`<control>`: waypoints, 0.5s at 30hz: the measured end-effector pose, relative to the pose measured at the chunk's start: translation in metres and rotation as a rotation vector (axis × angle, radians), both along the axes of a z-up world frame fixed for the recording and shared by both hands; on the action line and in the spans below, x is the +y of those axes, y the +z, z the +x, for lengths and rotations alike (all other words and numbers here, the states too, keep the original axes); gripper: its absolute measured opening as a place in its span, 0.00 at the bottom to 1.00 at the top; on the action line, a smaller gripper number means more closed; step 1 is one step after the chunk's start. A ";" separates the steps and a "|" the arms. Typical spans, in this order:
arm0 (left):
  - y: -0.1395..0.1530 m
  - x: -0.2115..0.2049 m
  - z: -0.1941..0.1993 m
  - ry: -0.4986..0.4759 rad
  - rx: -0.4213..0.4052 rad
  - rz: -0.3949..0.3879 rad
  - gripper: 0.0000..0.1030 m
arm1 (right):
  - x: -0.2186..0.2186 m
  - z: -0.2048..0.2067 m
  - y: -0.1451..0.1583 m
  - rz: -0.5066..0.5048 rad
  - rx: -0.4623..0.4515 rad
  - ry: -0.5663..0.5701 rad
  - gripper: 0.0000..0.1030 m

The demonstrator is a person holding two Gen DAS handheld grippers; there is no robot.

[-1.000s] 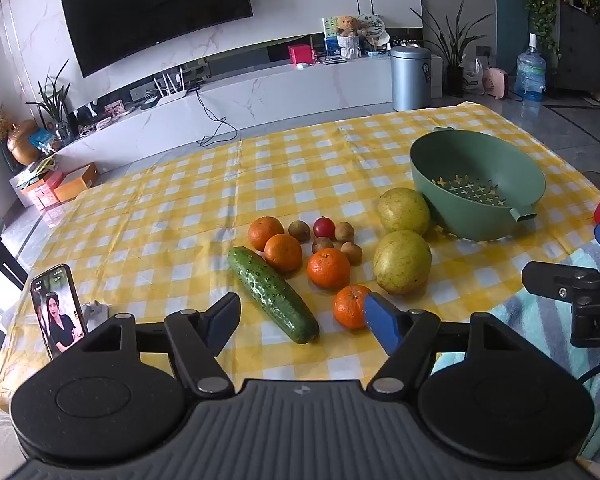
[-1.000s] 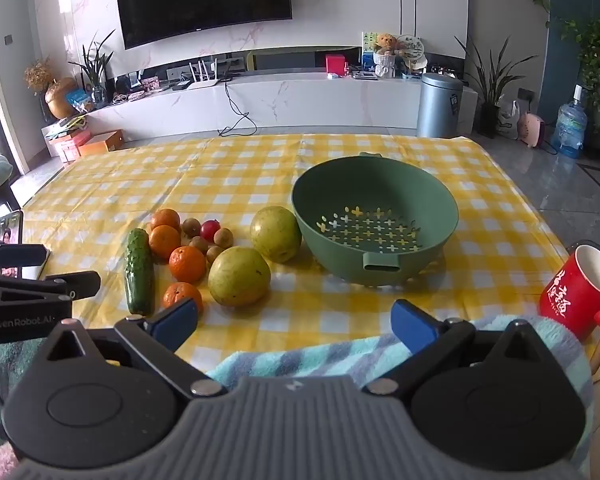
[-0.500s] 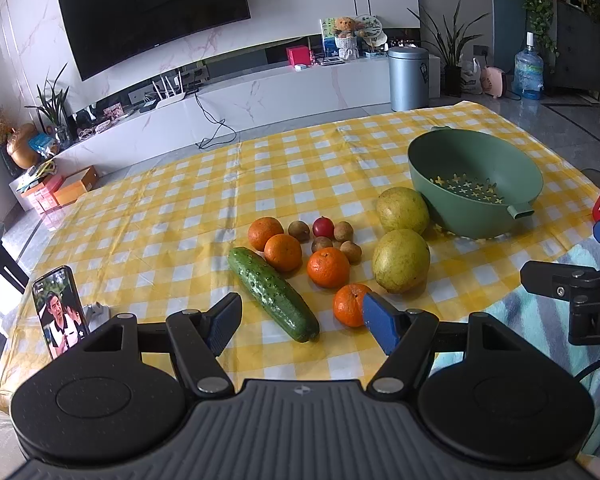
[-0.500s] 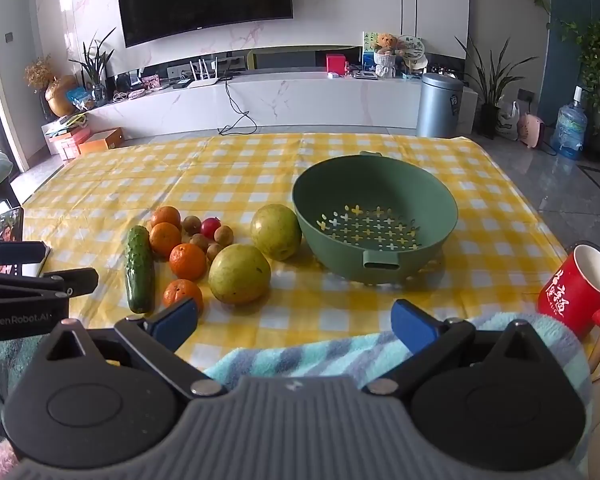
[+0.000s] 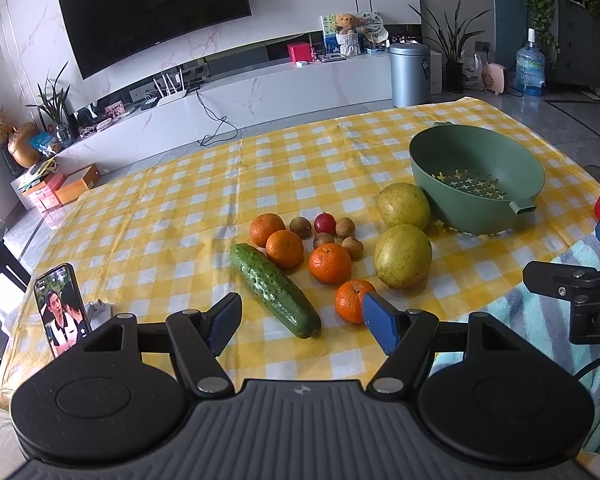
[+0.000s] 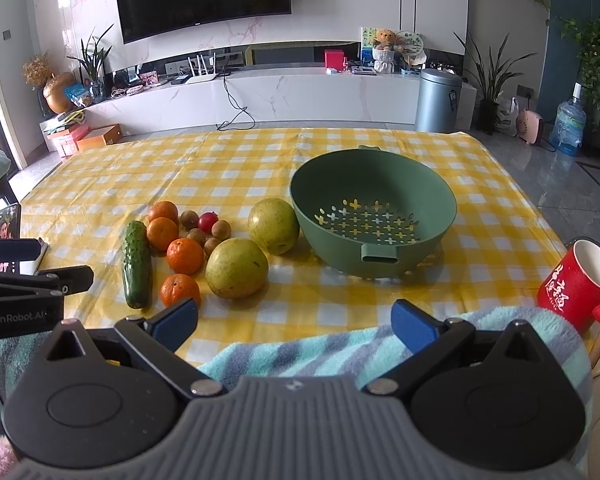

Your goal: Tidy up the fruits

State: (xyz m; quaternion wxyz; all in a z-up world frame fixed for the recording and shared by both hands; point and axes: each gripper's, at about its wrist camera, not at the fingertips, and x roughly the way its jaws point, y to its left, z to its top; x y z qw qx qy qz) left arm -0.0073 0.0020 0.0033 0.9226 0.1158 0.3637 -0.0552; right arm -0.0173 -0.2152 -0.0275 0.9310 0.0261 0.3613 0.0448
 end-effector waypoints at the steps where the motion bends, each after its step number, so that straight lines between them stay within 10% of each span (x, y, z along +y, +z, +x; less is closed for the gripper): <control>1: 0.000 0.000 0.000 0.000 0.000 0.000 0.79 | 0.000 0.000 0.000 0.000 0.000 0.000 0.96; 15: -0.003 0.000 0.001 -0.002 0.005 0.002 0.79 | -0.002 0.004 -0.003 -0.003 0.009 -0.005 0.96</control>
